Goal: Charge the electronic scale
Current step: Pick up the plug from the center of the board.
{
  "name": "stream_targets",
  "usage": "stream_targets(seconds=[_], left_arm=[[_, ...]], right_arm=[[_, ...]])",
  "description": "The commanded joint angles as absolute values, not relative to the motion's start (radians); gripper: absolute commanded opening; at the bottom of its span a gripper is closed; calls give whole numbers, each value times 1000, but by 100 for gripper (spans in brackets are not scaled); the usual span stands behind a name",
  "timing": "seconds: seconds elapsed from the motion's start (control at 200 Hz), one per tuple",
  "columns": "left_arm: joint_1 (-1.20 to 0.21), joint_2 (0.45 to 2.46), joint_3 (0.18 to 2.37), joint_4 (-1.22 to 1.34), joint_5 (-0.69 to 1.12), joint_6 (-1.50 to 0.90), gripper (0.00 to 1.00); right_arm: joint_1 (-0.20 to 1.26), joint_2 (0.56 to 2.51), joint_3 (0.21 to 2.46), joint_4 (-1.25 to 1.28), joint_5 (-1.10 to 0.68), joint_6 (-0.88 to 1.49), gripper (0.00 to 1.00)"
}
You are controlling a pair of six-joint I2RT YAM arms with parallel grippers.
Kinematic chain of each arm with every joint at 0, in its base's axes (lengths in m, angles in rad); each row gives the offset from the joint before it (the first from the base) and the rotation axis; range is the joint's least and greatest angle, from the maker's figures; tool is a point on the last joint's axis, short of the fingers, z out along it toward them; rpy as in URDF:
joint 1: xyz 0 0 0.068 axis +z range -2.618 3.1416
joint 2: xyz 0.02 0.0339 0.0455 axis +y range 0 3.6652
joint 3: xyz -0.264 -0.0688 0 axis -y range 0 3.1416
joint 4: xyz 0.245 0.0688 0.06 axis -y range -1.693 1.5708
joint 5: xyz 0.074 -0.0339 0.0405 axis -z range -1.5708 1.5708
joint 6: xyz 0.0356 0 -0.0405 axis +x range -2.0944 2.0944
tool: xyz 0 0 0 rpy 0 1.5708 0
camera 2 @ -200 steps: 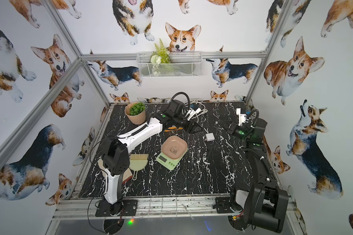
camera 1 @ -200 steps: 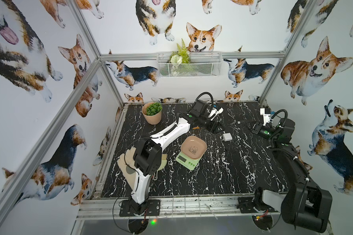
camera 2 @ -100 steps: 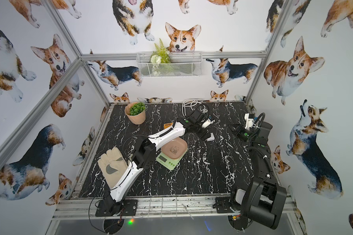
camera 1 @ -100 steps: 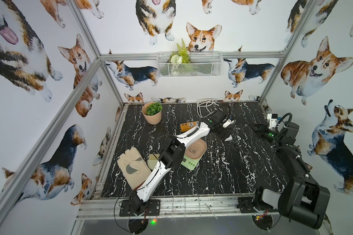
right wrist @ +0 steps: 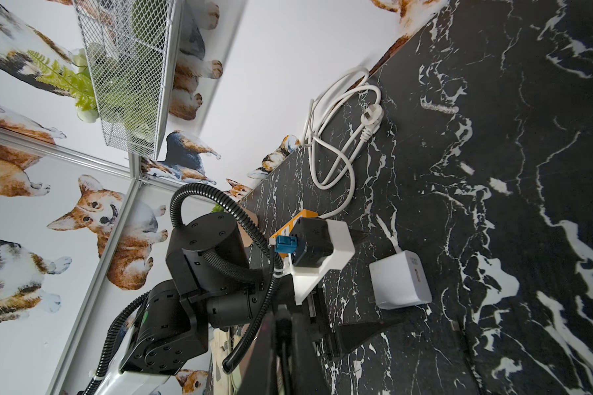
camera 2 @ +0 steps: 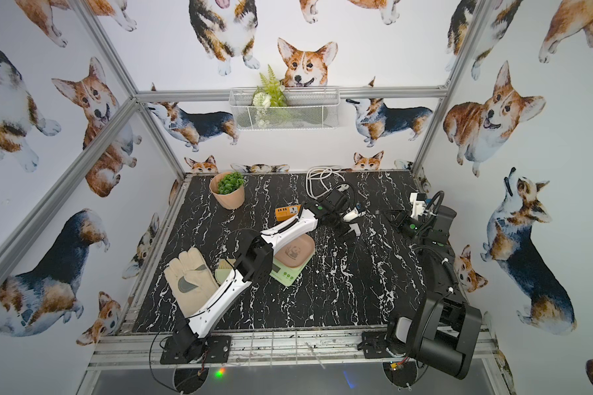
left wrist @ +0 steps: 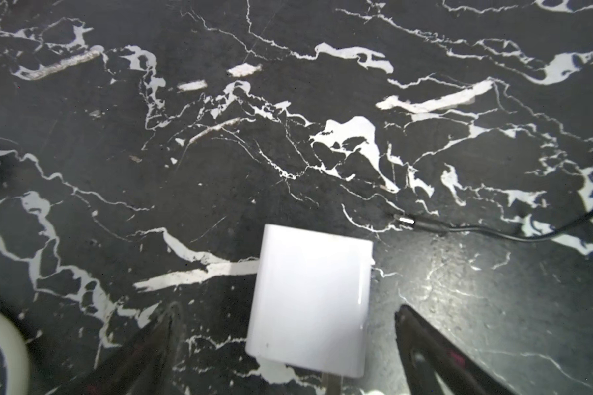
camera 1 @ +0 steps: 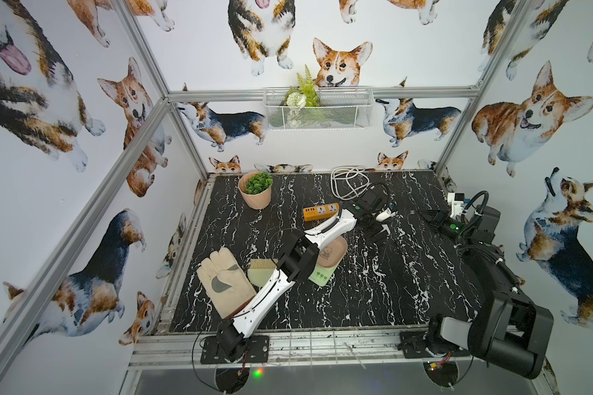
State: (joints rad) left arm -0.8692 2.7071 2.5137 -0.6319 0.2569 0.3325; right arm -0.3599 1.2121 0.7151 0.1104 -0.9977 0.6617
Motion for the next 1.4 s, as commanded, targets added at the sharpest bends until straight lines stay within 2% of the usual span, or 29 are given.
stream_targets(seconds=[0.0,0.155,0.345,0.52,0.72,0.826,0.921,1.006,1.116,1.221,1.396], left_arm=[[-870,2729,2534,-664,315,320,99],[-879,2725,2524,-661,315,317,95],[-883,2721,2512,-652,300,298,81],[-884,2721,2512,-639,272,286,71],[-889,2726,2522,-624,263,291,72],[-890,2730,2530,-627,260,293,65],[-890,2730,2528,-624,261,297,53],[-890,2730,2528,-625,267,306,48],[-890,2730,2528,-630,271,317,47],[-891,2730,2528,-632,264,328,56],[-893,2729,2526,-644,252,333,54]], right_arm=[[-360,1210,715,143,-1013,671,0],[-360,1213,716,143,-1015,672,0],[-360,1223,715,145,-1022,673,0],[-360,1223,712,147,-1021,676,0],[-360,1221,707,149,-1026,681,0],[-360,1219,706,149,-1027,683,0],[-360,1221,704,149,-1029,685,0],[-360,1223,703,158,-1035,691,0],[-359,1223,699,164,-1037,698,0],[-361,1227,701,161,-1037,699,0],[-359,1229,701,161,-1037,700,0]])
